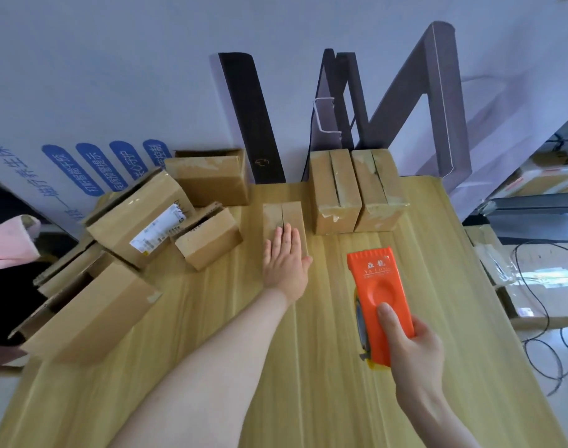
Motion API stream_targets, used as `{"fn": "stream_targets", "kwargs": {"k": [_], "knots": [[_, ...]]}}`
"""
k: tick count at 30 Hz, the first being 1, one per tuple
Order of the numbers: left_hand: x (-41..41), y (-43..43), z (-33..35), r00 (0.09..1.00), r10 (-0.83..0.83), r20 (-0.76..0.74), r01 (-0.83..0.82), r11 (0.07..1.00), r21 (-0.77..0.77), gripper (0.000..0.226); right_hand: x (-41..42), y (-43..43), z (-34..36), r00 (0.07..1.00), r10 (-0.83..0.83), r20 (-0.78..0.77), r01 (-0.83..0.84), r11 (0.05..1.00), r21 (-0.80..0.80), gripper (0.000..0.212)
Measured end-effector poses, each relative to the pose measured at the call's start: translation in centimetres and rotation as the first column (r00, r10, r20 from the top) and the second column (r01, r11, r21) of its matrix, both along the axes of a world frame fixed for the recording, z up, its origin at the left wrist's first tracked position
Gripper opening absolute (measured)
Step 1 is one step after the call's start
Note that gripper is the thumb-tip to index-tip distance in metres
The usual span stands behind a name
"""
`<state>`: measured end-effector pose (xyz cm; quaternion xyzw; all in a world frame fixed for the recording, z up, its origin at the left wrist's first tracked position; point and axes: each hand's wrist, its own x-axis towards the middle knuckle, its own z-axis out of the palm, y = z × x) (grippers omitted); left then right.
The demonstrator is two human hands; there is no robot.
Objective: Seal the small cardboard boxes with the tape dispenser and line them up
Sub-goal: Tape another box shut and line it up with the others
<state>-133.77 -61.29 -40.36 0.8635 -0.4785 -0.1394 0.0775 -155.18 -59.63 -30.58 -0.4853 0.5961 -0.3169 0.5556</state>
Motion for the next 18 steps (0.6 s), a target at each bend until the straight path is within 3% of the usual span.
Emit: {"fn": "stream_targets", "kwargs": {"k": [8,13,18], "knots": [[4.5,-10.6,0.4,0.999,0.033,-0.014,-0.032,0.998,0.061,0.069,-0.5,-5.9,-3.1,1.0,0.015,-0.026,-0.012,0.996,0.089,0.02],[5.7,-12.8,0.1,1.0,-0.006,0.005,0.006,0.998,0.065,0.086,-0.4,-8.1,-4.4,0.999,0.023,-0.035,-0.019,0.995,0.1,0.02],[5.4,-12.6,0.0,0.999,-0.03,0.03,0.028,0.998,0.054,0.116,-0.5,-8.6,-5.2,0.999,0.028,-0.023,-0.025,0.992,0.126,0.019]]}}
